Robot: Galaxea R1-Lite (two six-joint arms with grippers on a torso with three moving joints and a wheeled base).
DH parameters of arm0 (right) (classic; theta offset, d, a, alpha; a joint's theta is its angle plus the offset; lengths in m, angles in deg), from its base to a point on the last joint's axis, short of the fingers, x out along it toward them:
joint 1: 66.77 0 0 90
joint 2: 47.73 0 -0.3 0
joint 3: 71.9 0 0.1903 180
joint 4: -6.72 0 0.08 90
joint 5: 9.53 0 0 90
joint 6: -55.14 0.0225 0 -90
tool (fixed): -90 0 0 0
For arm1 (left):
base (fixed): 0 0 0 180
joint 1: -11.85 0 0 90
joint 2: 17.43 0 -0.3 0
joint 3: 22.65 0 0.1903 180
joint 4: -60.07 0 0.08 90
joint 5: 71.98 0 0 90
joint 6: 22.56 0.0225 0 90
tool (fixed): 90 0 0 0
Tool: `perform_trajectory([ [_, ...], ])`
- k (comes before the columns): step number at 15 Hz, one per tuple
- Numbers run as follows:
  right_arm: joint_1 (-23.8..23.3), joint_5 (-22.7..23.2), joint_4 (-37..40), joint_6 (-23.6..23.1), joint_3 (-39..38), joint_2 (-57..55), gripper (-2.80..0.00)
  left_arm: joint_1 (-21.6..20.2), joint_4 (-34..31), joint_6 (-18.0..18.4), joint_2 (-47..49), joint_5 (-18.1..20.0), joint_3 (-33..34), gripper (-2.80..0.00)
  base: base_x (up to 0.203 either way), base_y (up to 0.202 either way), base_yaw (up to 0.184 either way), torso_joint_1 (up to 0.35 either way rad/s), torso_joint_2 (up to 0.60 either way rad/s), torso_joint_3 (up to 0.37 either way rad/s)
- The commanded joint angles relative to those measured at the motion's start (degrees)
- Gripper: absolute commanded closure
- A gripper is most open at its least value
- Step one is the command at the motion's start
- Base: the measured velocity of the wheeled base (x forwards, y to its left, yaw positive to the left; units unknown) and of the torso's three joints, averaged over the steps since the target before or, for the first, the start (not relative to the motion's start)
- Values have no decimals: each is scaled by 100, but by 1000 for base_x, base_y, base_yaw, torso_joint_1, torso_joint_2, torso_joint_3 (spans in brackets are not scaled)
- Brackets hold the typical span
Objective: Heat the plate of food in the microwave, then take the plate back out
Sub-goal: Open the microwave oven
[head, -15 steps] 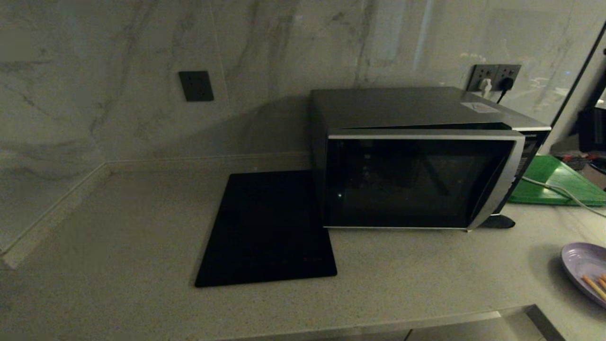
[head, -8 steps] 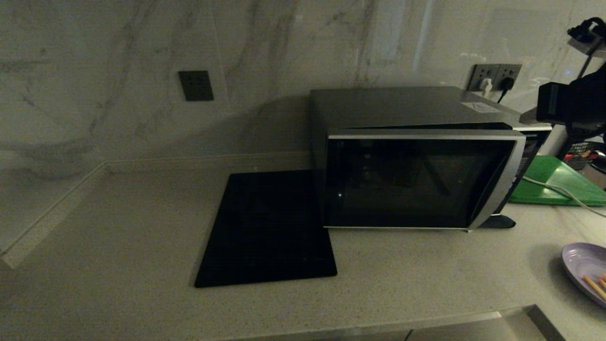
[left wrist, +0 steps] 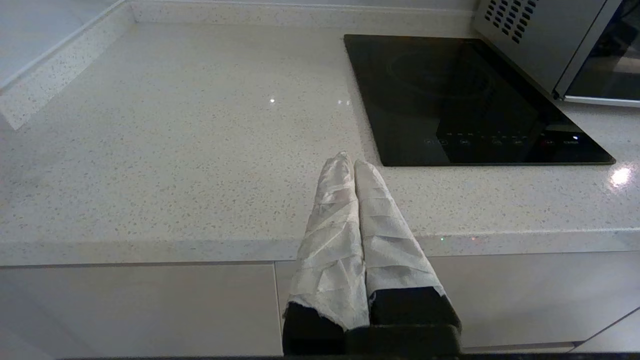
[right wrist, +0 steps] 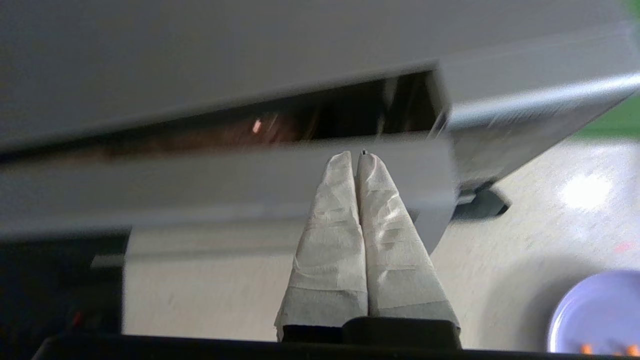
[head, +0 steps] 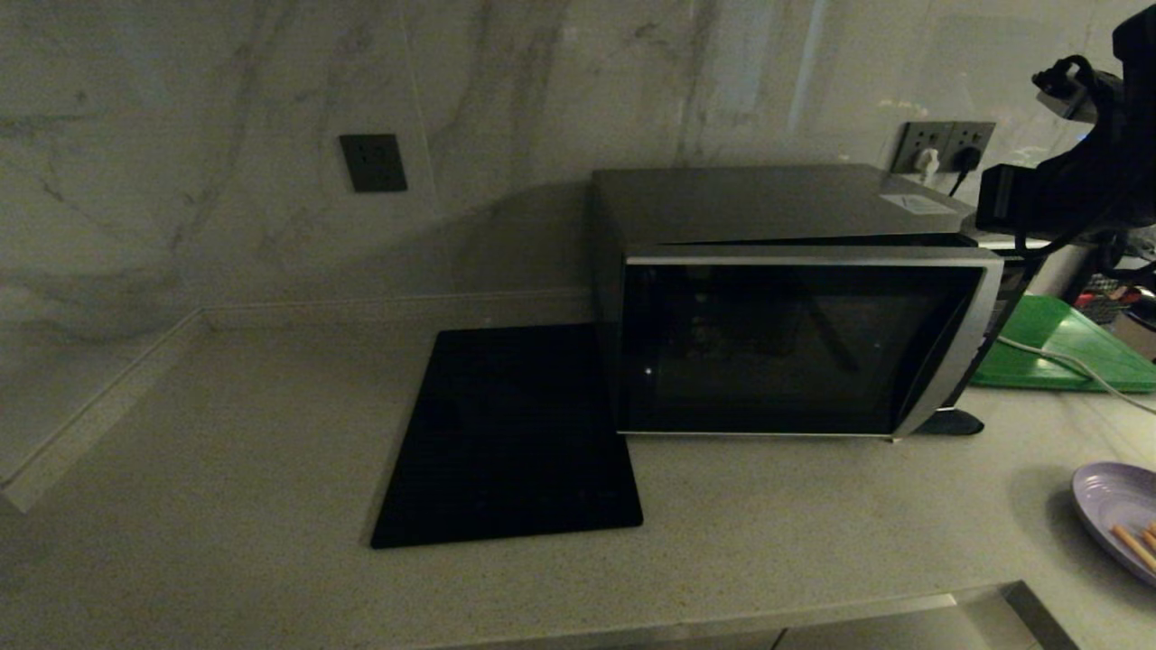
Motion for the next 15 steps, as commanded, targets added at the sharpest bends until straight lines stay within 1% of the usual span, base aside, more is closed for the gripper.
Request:
perform_trajectory([
  [1, 40, -222, -250, 0, 126, -191, 0, -1, 4, -3, -1, 1, 0, 0, 0, 0, 0, 0, 0, 0],
  [3, 47, -570, -635, 0, 134, -362, 0, -1, 4, -3, -1, -1, 0, 0, 0, 0, 0, 0, 0, 0],
  [6, 38, -631, -782, -16, 192, -541, 0, -1, 4, -3, -1, 0, 0, 0, 0, 0, 0, 0, 0, 0],
  [8, 38, -845, -808, -9, 204, -649, 0, -1, 4, -3, -1, -5, 0, 0, 0, 0, 0, 0, 0, 0],
  [10, 38, -975, -1017, -9, 204, -734, 0, -1, 4, -3, -1, 1, 0, 0, 0, 0, 0, 0, 0, 0],
  [15, 38, -1107, -947, -9, 142, -699, 0, -1, 4, -3, -1, -6, 0, 0, 0, 0, 0, 0, 0, 0],
])
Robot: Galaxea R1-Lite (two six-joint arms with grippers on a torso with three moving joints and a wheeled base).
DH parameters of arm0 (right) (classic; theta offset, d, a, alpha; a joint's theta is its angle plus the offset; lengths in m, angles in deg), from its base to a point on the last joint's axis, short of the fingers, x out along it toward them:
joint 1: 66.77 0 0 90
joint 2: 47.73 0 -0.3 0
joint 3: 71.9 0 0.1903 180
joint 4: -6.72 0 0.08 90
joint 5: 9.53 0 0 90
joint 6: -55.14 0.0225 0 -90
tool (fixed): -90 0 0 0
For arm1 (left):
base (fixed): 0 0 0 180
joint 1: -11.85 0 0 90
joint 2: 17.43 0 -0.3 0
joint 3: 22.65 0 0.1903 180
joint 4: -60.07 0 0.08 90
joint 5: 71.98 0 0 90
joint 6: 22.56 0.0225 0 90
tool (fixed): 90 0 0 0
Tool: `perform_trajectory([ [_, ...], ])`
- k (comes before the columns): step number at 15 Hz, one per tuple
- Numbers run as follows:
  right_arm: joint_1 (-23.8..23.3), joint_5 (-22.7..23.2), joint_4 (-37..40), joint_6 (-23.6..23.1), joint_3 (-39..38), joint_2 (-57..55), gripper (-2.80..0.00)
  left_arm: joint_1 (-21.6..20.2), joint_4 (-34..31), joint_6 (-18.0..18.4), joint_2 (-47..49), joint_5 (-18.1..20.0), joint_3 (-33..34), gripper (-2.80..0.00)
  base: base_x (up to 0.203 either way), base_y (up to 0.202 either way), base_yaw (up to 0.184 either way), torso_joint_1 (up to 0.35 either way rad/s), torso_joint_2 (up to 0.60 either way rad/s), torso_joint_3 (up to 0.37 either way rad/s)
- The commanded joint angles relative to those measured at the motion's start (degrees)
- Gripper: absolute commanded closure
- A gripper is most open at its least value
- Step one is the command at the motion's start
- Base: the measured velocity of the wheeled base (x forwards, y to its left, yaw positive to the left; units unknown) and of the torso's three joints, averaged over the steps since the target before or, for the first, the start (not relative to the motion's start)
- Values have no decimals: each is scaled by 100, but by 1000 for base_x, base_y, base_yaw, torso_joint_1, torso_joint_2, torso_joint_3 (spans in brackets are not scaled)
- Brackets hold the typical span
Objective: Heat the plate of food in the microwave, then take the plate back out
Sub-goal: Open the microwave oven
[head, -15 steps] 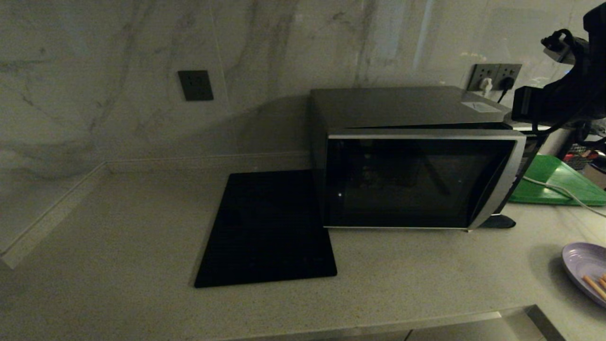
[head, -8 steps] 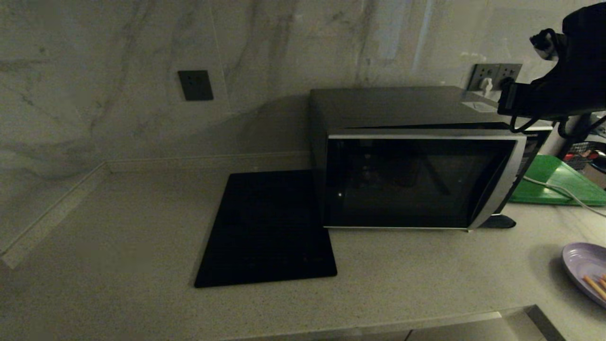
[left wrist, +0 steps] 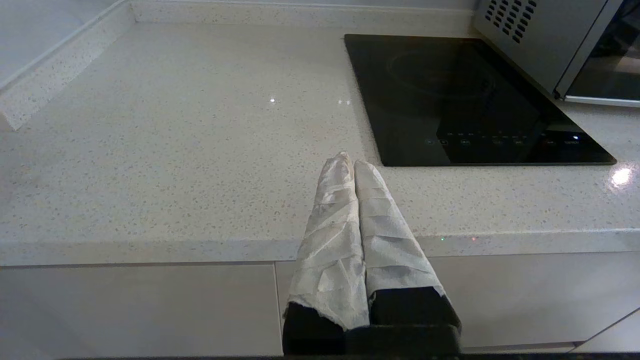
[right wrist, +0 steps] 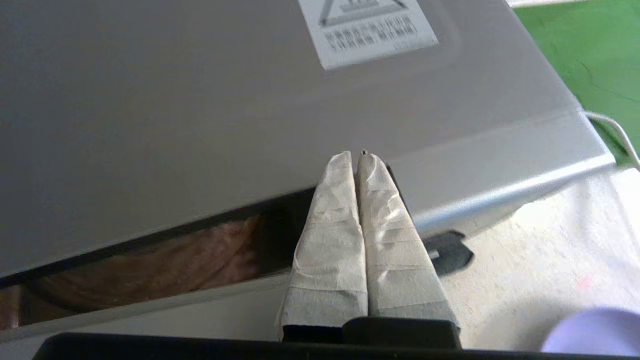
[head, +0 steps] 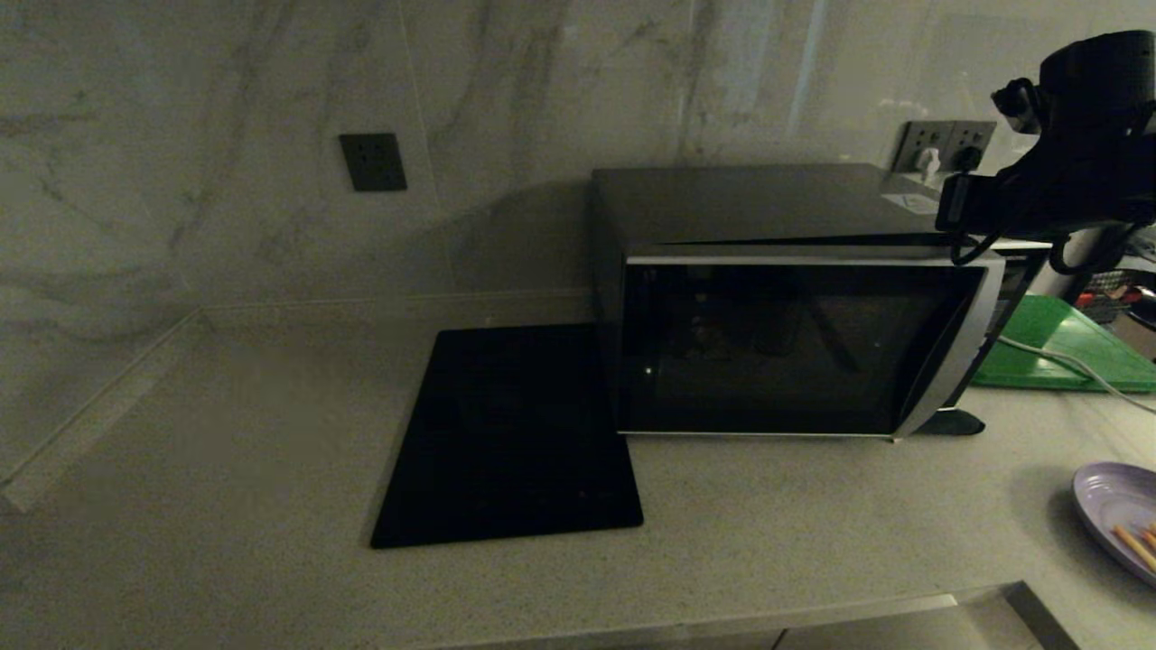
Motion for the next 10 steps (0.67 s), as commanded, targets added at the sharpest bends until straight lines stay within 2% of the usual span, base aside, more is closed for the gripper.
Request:
perform_trajectory([
  [1, -2, -26, 69, 7, -36, 51, 0, -1, 0, -3, -1, 4, 0, 0, 0, 0, 0, 0, 0, 0],
  [4, -2, -43, 103, -2, -194, 151, 0, -1, 0, -3, -1, 4, 0, 0, 0, 0, 0, 0, 0, 0],
  [10, 7, -26, 744, 7, -301, 445, 0, -1, 0, -3, -1, -5, 0, 0, 0, 0, 0, 0, 0, 0],
])
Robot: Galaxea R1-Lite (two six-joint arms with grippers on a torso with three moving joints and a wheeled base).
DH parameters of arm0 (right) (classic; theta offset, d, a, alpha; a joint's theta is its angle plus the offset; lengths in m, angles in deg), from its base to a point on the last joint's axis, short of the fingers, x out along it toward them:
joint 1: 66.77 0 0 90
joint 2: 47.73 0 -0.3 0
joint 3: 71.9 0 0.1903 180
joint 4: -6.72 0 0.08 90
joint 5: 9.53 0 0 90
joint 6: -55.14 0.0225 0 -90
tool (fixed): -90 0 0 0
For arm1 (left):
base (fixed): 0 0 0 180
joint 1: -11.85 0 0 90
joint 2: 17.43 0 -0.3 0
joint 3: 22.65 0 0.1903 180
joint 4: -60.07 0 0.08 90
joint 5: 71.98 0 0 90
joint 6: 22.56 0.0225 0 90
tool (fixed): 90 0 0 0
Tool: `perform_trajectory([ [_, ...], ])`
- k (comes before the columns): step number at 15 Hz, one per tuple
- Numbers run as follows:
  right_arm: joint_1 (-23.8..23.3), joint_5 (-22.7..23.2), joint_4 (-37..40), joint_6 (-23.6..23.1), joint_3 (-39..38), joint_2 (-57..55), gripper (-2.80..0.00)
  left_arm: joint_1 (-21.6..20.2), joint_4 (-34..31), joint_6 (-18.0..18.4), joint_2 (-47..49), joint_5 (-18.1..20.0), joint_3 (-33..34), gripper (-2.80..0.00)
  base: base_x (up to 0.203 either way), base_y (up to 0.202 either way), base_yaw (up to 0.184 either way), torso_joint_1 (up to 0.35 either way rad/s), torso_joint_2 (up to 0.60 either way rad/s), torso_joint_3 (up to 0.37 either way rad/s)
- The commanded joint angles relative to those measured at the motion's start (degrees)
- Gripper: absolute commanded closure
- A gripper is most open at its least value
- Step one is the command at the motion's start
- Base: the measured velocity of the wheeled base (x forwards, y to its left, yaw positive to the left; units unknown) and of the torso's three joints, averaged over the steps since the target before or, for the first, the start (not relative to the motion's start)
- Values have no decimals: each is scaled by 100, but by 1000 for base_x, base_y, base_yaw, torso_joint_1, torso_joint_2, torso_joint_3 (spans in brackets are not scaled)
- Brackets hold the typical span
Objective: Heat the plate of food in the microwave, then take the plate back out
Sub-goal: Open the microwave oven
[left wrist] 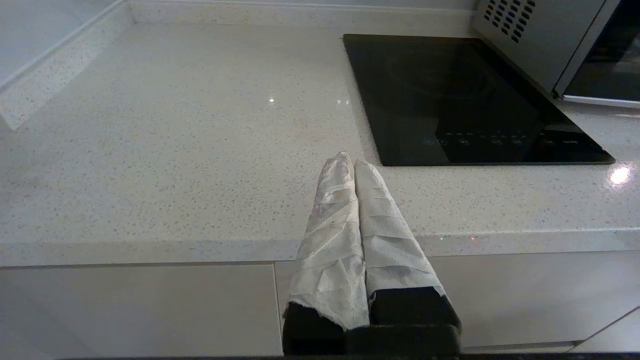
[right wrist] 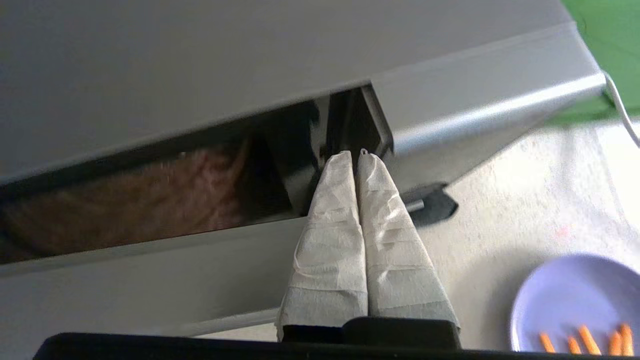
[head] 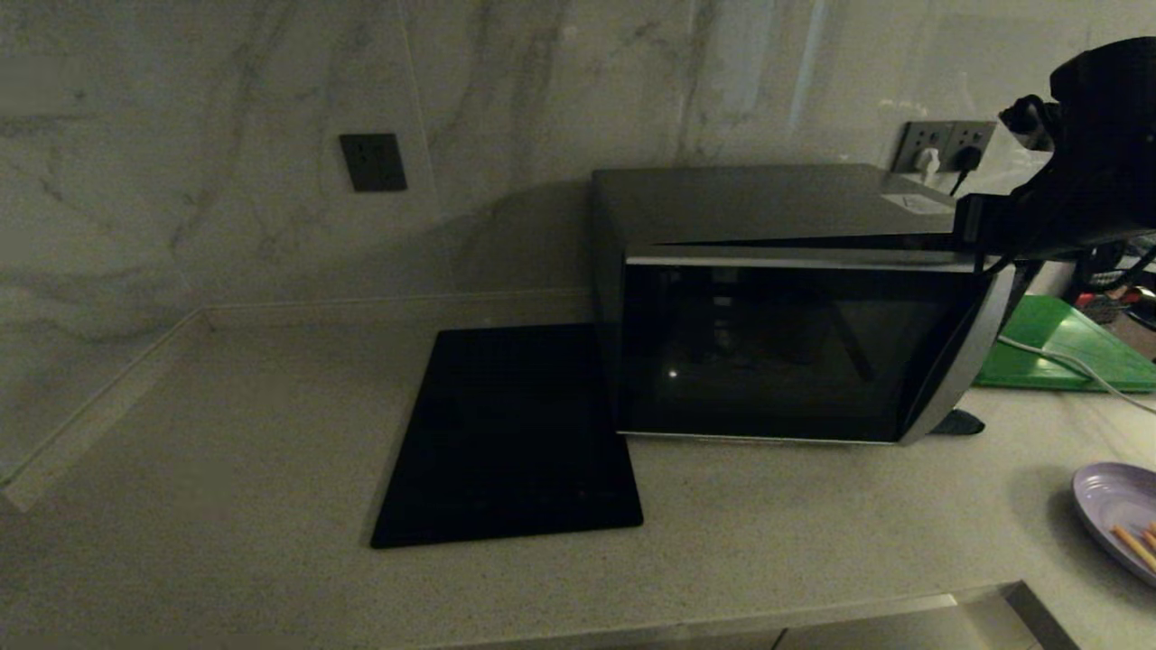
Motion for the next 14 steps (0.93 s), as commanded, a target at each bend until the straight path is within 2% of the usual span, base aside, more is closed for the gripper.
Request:
perform_trajectory([
  [1, 24, -5, 86, 7, -29, 170, 0, -1, 2, -5, -1, -3, 0, 0, 0, 0, 0, 0, 0, 0],
  [4, 53, -13, 107, -5, -25, 244, 0, -1, 2, -5, -1, -9, 0, 0, 0, 0, 0, 0, 0, 0],
  [8, 101, 31, 107, -285, -551, 542, 0, -1, 2, -5, -1, -1, 0, 0, 0, 0, 0, 0, 0, 0],
  [11, 224, 65, 138, -286, -705, 703, 0, -1, 2, -5, -1, -9, 0, 0, 0, 0, 0, 0, 0, 0],
  [14, 305, 216, 680, -283, -716, 890, 0, -1, 2, -5, -1, -10, 0, 0, 0, 0, 0, 0, 0, 0],
])
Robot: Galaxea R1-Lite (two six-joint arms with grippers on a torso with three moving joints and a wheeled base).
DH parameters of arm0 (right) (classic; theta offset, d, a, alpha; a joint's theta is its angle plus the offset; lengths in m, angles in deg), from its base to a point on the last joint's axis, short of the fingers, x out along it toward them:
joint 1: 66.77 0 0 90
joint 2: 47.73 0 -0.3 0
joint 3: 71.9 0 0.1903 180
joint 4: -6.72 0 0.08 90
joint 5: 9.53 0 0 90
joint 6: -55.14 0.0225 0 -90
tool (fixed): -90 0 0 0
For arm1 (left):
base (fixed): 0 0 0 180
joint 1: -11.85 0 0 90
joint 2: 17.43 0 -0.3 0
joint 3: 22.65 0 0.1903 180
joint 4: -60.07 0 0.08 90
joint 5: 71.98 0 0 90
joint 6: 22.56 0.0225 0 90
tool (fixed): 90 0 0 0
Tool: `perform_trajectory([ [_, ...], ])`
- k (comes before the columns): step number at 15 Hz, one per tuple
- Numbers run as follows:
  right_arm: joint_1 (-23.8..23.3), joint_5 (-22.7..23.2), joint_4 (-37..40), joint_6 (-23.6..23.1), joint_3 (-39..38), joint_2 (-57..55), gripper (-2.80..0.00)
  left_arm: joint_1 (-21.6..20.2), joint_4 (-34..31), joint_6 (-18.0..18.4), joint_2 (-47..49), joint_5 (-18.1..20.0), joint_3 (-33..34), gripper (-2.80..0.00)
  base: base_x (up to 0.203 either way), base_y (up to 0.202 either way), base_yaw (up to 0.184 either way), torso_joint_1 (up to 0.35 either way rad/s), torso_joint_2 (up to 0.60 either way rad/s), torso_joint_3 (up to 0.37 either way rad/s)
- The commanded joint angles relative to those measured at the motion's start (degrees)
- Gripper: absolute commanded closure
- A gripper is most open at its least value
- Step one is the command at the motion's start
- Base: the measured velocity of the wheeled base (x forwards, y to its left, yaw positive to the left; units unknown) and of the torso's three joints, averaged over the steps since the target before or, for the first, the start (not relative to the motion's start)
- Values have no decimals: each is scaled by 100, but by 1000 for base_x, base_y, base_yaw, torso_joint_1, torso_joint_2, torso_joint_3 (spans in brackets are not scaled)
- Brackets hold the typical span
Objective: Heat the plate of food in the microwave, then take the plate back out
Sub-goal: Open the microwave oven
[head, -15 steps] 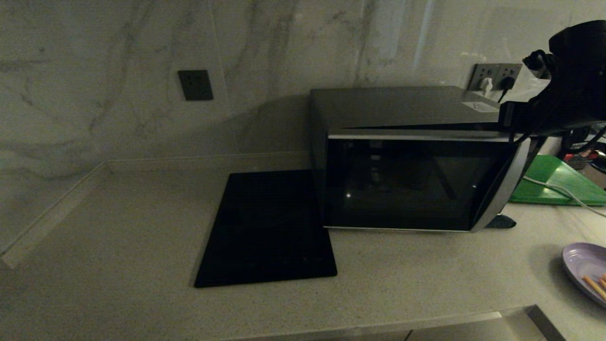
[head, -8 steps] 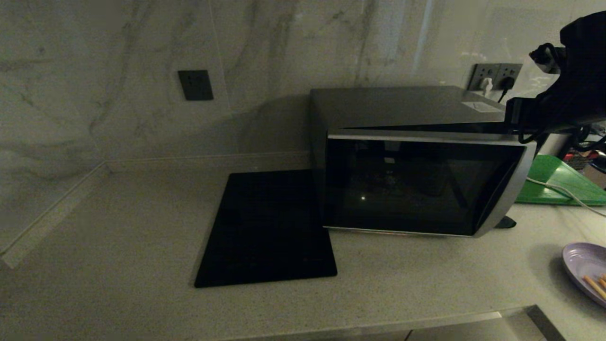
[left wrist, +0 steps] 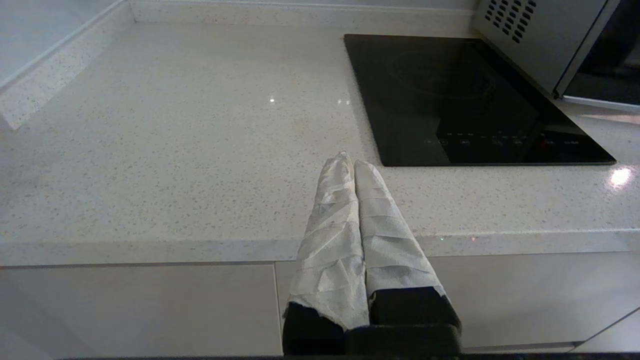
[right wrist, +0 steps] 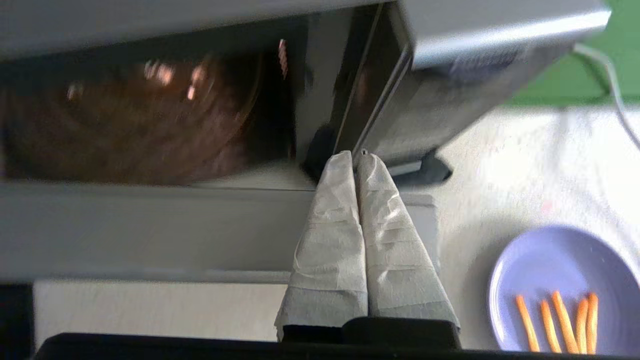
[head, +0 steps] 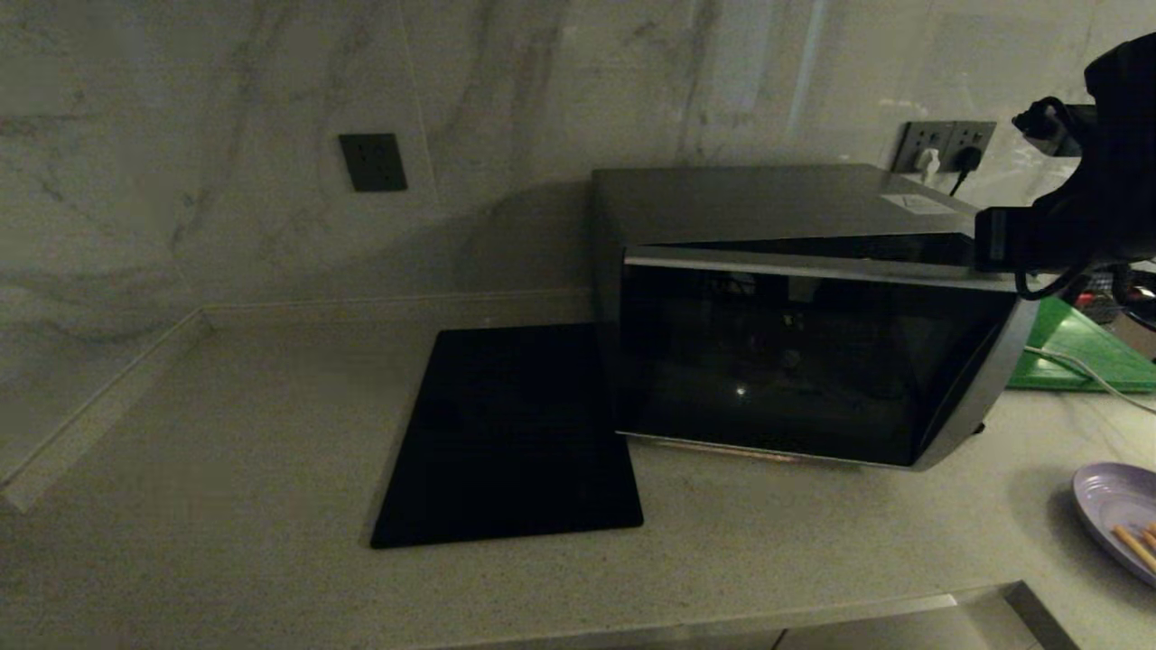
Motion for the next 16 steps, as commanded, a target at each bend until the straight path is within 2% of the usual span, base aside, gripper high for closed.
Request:
perform_trajectory([
  [1, 49, 159, 369, 9, -19, 235, 0, -1, 2, -3, -1, 1, 0, 0, 0, 0, 0, 0, 0, 0],
  [10, 145, 379, 733, 33, -423, 756, 0, -1, 2, -3, -1, 1, 0, 0, 0, 0, 0, 0, 0, 0],
  [13, 273, 565, 1126, 68, -450, 892, 0, -1, 2, -3, -1, -7, 0, 0, 0, 0, 0, 0, 0, 0],
  [16, 418, 628, 1203, 75, -625, 1050, 0, -1, 2, -3, -1, 1, 0, 0, 0, 0, 0, 0, 0, 0],
])
